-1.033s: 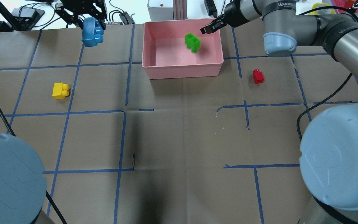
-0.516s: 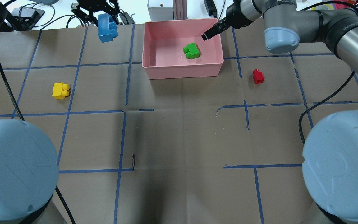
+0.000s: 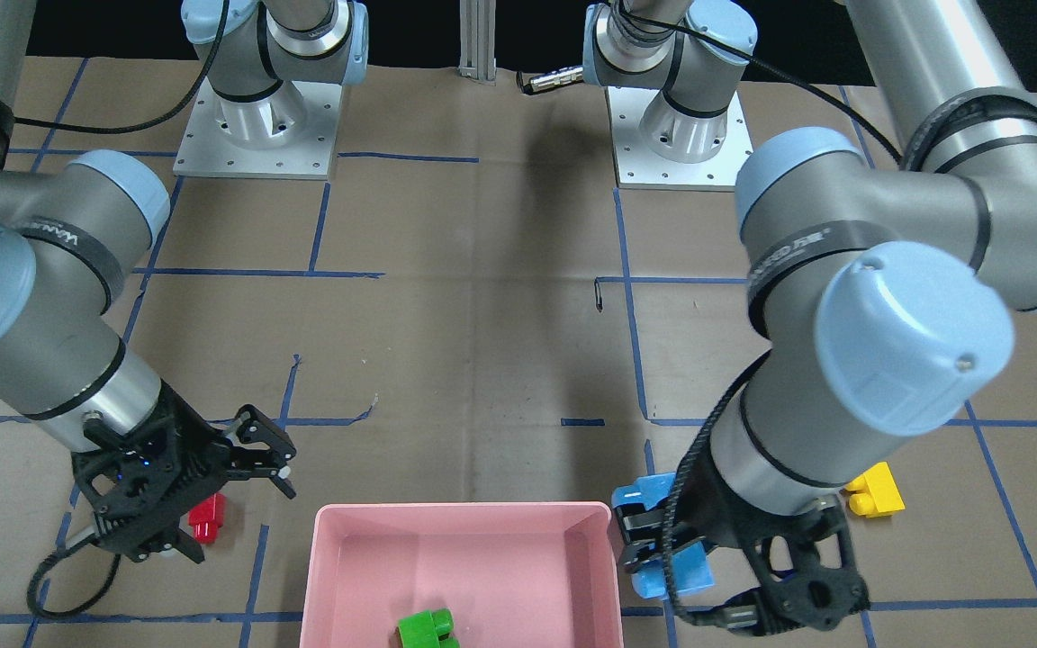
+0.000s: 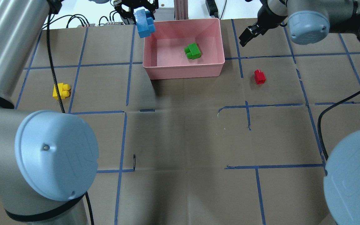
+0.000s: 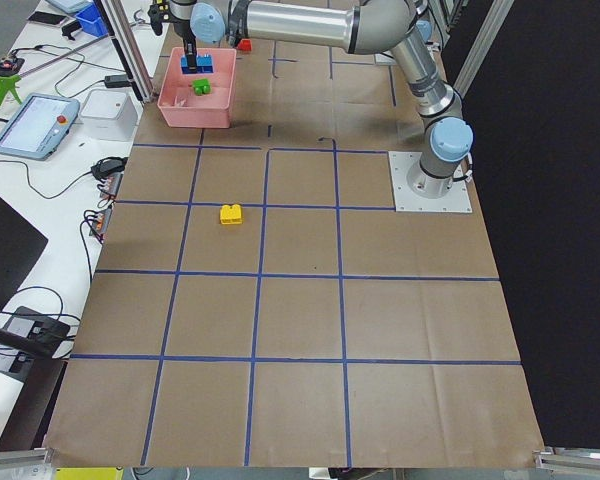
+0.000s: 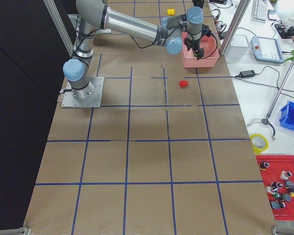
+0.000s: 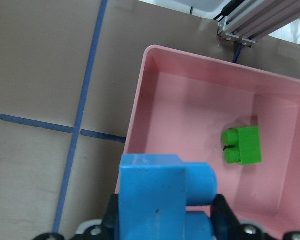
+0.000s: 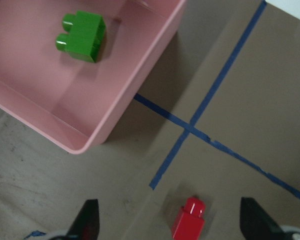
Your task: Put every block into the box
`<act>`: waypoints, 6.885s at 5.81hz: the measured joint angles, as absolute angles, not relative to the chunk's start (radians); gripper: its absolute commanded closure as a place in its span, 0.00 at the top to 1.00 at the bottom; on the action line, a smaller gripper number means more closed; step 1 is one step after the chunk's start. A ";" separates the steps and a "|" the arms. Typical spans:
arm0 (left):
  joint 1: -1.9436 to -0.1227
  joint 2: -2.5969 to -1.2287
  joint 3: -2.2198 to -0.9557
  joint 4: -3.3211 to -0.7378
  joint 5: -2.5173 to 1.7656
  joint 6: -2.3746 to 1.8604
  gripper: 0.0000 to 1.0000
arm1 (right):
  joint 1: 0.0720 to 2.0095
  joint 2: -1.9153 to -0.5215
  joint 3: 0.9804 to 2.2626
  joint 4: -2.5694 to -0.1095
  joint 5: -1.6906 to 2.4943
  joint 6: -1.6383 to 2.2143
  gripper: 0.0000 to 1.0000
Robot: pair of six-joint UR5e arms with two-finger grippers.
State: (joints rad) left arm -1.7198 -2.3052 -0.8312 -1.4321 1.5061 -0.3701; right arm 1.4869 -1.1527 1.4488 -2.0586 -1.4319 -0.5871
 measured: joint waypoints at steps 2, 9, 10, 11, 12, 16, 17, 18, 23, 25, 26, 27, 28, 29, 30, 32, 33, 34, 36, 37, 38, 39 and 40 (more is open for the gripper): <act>-1.752 -2.419 -0.811 -1.354 1.520 -0.406 0.98 | 1.480 -1.157 1.507 -2.032 -1.538 -0.268 0.99; -1.641 -2.196 -0.846 -1.589 1.523 -0.254 0.99 | 1.479 -1.002 1.644 -2.318 -1.596 -0.106 0.81; -1.569 -2.141 -0.883 -1.643 1.527 -0.129 0.99 | 1.479 -1.000 1.654 -2.326 -1.618 -0.108 0.78; -1.496 -2.099 -0.933 -1.661 1.535 -0.015 0.99 | 1.479 -0.998 1.657 -2.328 -1.635 -0.109 0.77; -1.438 -2.069 -0.978 -1.664 1.552 0.073 0.99 | 1.480 -0.995 1.658 -2.328 -1.644 -0.109 0.78; -1.197 -2.046 -1.105 -1.634 1.574 0.361 0.99 | 1.482 -0.996 1.658 -2.327 -1.648 -0.103 0.04; -1.172 -2.051 -1.176 -1.562 1.575 0.381 0.99 | 1.483 -1.002 1.658 -2.326 -1.648 -0.102 0.04; -1.163 -2.056 -1.280 -1.435 1.576 0.384 0.99 | 1.483 -1.013 1.653 -2.326 -1.648 -0.105 0.05; -1.155 -2.139 -1.580 -0.964 1.574 0.333 0.99 | 1.520 -1.101 1.406 -2.192 -1.295 -0.400 0.05; -1.155 -2.173 -1.582 -0.941 1.572 0.325 0.93 | 1.621 -0.951 1.235 -2.308 -1.166 -0.415 0.06; -1.155 -2.181 -1.585 -0.932 1.571 0.324 0.71 | 1.673 -0.861 1.125 -2.336 -1.162 -0.411 0.12; -1.154 -2.183 -1.589 -0.929 1.571 0.324 0.46 | 1.709 -0.805 1.054 -2.343 -1.167 -0.405 0.99; -1.153 -2.184 -1.592 -0.929 1.571 0.325 0.26 | 1.722 -0.787 1.030 -2.341 -1.172 -0.405 1.00; -1.152 -2.182 -1.589 -0.933 1.572 0.326 0.15 | 1.726 -0.788 1.027 -2.322 -1.177 -0.408 1.00; -1.152 -2.170 -1.570 -0.960 1.574 0.326 0.13 | 1.724 -0.798 1.020 -2.229 -1.181 -0.406 1.00; -1.156 -2.104 -1.436 -1.183 1.574 0.327 0.13 | 1.710 -0.863 1.001 -1.974 -1.296 -0.402 1.00; -1.160 -2.085 -1.315 -1.351 1.571 0.327 0.13 | 1.698 -0.917 0.999 -1.856 -1.348 -0.400 1.00; -1.177 -2.086 -1.184 -1.486 1.566 0.326 0.13 | 1.684 -0.969 0.998 -1.742 -1.379 -0.399 1.00; -1.322 -2.104 -0.958 -1.658 1.549 0.225 0.13 | 1.655 -1.082 1.009 -1.546 -1.455 -0.344 1.00; -1.421 -2.122 -0.907 -1.680 1.531 0.079 0.13 | 1.643 -1.143 1.023 -1.455 -1.470 -0.234 0.98; -1.532 -2.137 -0.885 -1.667 1.510 -0.080 0.13 | 1.639 -1.198 1.042 -1.376 -1.477 -0.131 0.93; -1.637 -2.153 -0.876 -1.630 1.498 -0.215 0.13 | 1.636 -1.249 1.088 -1.333 -1.479 -0.079 0.93; -1.720 -2.189 -0.872 -1.567 1.498 -0.305 0.13 | 1.632 -1.313 1.175 -1.329 -1.480 -0.061 0.93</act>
State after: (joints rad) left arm -1.7202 -2.1894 -0.8718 -1.5675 1.4985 -0.3054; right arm 1.6320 -1.3127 1.1752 -1.3287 -1.4796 -0.0608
